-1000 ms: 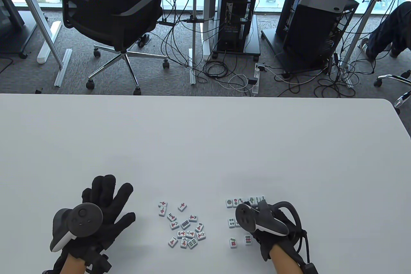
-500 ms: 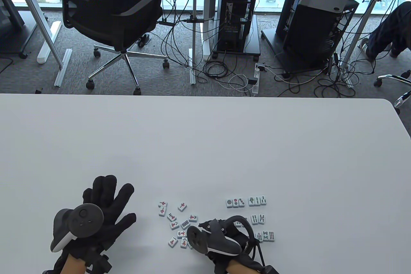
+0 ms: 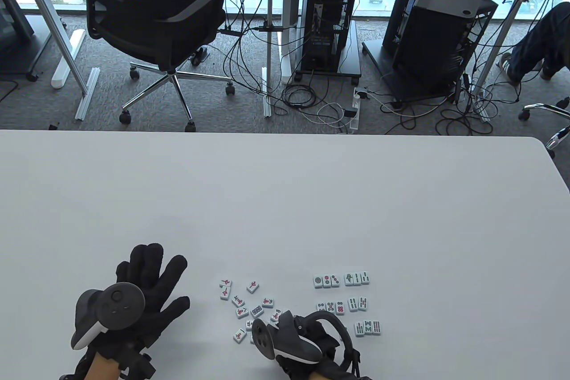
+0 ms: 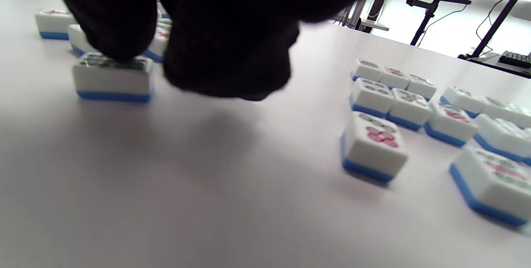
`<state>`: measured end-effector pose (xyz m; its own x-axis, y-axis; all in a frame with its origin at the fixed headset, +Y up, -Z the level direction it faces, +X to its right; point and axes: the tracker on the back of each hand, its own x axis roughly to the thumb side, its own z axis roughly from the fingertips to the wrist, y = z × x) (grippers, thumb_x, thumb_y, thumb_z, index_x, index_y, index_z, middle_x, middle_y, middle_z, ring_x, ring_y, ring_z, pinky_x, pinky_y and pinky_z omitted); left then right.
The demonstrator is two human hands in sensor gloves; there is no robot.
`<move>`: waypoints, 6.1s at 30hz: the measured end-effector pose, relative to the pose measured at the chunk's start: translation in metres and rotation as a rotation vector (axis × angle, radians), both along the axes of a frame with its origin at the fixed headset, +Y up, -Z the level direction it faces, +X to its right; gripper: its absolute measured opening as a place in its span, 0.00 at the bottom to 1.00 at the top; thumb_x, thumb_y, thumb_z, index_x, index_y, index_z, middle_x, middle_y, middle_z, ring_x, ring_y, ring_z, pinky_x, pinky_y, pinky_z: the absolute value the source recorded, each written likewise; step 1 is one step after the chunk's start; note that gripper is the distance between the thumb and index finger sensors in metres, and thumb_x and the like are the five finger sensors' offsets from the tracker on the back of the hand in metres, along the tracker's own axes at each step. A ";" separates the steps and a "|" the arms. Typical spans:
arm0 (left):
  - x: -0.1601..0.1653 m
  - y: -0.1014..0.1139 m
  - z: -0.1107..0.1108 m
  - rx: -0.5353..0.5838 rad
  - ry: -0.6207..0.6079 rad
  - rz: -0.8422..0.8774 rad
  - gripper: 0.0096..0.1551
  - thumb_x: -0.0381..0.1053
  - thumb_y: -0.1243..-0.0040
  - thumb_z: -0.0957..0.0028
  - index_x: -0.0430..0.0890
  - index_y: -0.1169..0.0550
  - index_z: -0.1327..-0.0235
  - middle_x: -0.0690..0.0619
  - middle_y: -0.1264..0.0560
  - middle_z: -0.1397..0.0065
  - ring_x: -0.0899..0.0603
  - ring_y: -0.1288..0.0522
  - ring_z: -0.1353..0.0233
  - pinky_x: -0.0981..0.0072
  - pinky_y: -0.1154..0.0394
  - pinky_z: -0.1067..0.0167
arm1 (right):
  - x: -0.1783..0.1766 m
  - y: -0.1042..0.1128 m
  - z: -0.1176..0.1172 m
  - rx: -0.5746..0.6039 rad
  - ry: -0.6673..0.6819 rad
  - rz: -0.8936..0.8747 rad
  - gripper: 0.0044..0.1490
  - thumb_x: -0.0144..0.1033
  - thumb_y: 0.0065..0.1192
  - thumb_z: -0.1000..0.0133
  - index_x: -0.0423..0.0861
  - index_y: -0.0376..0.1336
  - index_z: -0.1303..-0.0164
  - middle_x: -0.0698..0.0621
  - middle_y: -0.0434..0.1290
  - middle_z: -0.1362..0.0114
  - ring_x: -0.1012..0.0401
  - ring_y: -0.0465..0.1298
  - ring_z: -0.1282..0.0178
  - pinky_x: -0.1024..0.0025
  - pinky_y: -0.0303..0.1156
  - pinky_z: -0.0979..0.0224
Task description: Mahjong suit sorting
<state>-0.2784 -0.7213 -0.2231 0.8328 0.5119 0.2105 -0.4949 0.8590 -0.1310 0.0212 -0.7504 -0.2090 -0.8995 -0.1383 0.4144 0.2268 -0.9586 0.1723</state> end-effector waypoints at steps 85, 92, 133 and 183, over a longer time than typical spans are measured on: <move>0.001 -0.002 -0.002 -0.015 -0.001 0.008 0.48 0.77 0.54 0.50 0.63 0.50 0.19 0.64 0.75 0.19 0.49 0.82 0.18 0.41 0.80 0.28 | 0.026 0.022 -0.050 0.256 0.098 -0.170 0.30 0.49 0.66 0.49 0.40 0.73 0.47 0.50 0.82 0.63 0.63 0.78 0.79 0.71 0.77 0.72; 0.001 -0.002 -0.002 -0.010 -0.010 0.013 0.48 0.77 0.54 0.51 0.63 0.50 0.19 0.64 0.75 0.19 0.49 0.82 0.18 0.41 0.80 0.28 | -0.018 0.007 -0.057 0.246 0.107 -0.075 0.31 0.53 0.67 0.51 0.40 0.74 0.50 0.51 0.82 0.66 0.63 0.77 0.80 0.71 0.76 0.74; 0.001 -0.001 -0.001 -0.006 -0.011 0.019 0.48 0.77 0.54 0.51 0.63 0.50 0.19 0.64 0.75 0.19 0.49 0.81 0.18 0.41 0.80 0.28 | -0.065 -0.005 -0.083 -0.014 -0.071 0.014 0.36 0.49 0.69 0.50 0.36 0.71 0.42 0.50 0.81 0.67 0.64 0.76 0.83 0.72 0.75 0.77; 0.004 -0.007 -0.002 -0.033 -0.007 -0.036 0.48 0.77 0.54 0.51 0.63 0.50 0.19 0.64 0.75 0.19 0.49 0.82 0.18 0.41 0.80 0.28 | 0.101 -0.011 -0.014 0.083 0.220 -0.006 0.37 0.47 0.73 0.53 0.39 0.69 0.39 0.53 0.81 0.64 0.65 0.77 0.79 0.72 0.77 0.72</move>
<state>-0.2743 -0.7279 -0.2249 0.8494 0.4884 0.2000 -0.4627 0.8714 -0.1629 0.1224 -0.7611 -0.2226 -0.7898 -0.1749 0.5879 0.2441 -0.9689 0.0397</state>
